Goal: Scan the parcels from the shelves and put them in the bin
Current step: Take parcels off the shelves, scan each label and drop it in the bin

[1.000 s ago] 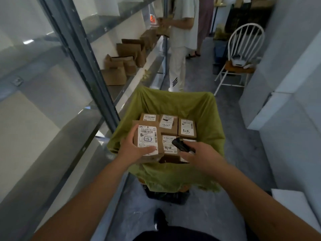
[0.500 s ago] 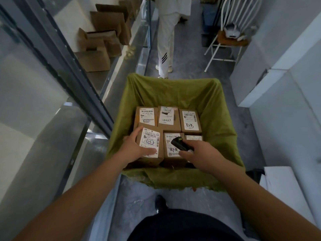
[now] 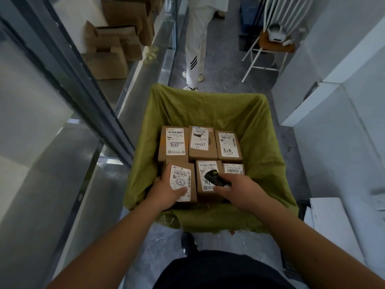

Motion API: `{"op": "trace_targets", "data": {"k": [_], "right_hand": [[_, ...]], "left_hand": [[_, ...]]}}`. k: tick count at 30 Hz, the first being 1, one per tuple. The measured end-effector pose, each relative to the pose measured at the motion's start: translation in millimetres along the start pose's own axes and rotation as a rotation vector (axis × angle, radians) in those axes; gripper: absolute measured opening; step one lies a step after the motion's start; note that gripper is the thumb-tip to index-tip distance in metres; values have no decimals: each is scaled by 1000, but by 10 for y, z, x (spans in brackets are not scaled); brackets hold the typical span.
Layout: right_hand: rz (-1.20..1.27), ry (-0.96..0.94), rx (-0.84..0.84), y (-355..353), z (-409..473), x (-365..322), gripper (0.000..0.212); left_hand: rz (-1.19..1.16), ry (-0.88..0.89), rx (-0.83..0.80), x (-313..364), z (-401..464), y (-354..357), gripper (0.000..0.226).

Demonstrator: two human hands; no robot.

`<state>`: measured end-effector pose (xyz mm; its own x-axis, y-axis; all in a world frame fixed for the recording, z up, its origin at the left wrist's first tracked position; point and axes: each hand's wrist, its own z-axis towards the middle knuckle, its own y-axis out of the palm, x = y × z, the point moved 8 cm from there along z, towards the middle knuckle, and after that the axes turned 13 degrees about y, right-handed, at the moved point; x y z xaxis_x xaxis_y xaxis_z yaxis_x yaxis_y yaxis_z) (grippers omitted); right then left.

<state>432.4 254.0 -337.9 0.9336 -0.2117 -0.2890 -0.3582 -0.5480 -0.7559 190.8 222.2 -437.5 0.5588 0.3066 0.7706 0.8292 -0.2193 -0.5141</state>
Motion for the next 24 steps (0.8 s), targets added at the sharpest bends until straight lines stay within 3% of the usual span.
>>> {"op": "trace_targets", "data": {"k": [5, 9, 24], "right_hand": [[-2, 10, -26, 70, 11, -5, 62], [-14, 18, -25, 72, 48, 20, 65], [-242, -19, -46, 220, 57, 72, 72]], "left_hand": [[40, -38, -38, -27, 24, 27, 115], [316, -107, -69, 89, -27, 1, 105], [611, 23, 9, 430, -212, 100, 85]]}}
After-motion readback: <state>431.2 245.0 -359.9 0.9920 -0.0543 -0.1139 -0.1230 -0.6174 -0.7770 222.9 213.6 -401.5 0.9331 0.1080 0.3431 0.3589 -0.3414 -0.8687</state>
